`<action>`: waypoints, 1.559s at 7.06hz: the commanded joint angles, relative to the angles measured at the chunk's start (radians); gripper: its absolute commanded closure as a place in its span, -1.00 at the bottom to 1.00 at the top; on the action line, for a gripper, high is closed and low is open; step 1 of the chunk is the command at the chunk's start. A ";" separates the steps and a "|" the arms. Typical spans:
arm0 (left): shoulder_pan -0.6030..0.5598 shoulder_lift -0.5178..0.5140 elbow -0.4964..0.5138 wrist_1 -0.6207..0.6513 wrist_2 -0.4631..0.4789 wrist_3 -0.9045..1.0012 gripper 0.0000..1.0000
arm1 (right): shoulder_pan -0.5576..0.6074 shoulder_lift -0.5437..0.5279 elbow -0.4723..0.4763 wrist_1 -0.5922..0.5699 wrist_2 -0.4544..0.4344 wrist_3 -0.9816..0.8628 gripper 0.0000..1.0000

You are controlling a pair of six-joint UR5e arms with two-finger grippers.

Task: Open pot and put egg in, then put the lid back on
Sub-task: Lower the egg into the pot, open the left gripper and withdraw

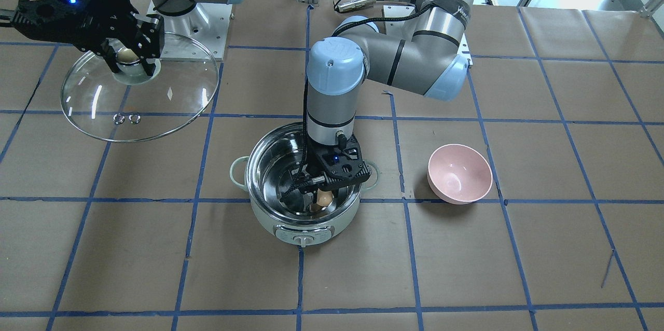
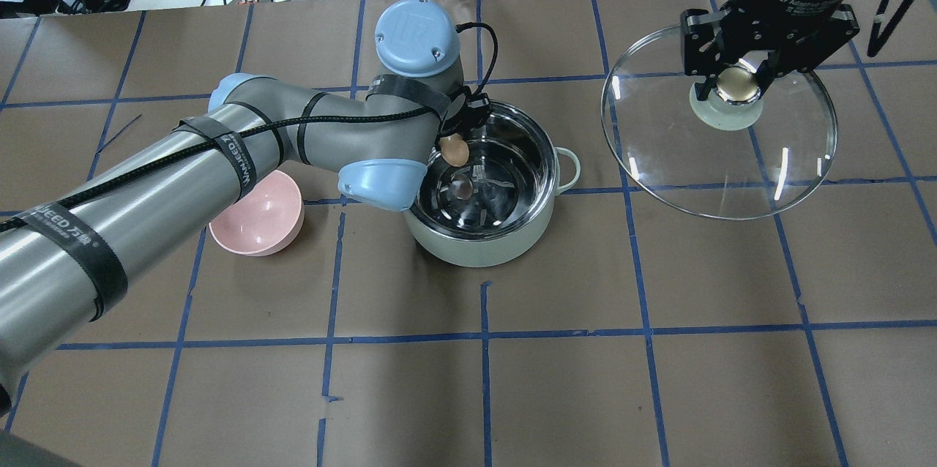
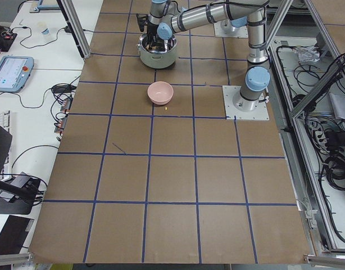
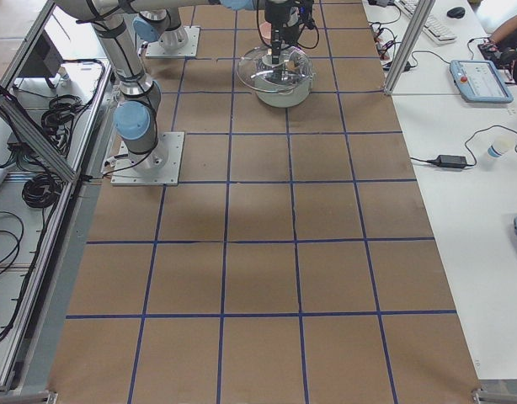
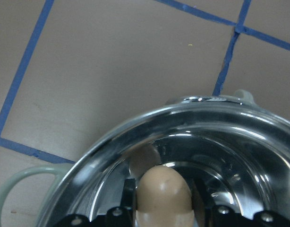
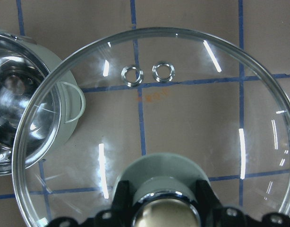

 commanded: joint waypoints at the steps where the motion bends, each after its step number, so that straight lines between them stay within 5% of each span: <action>1: -0.001 -0.008 0.003 0.036 0.001 0.004 0.64 | -0.002 -0.002 0.004 0.025 -0.004 -0.019 0.89; 2: -0.001 -0.016 0.003 0.056 0.001 0.005 0.33 | -0.002 0.000 0.002 0.027 -0.004 -0.019 0.89; 4: -0.003 -0.001 0.003 0.050 0.004 0.013 -0.82 | -0.001 -0.007 -0.006 0.025 -0.007 -0.026 0.89; 6: 0.005 0.086 0.008 -0.011 0.003 0.013 -0.99 | 0.012 0.021 -0.045 0.022 0.000 -0.027 0.89; 8: 0.068 0.183 0.008 -0.168 -0.002 0.067 -0.99 | 0.071 0.169 -0.145 0.016 0.000 -0.015 0.89; 11: 0.213 0.355 0.011 -0.475 -0.021 0.314 -0.99 | 0.264 0.353 -0.156 -0.171 0.029 0.127 0.89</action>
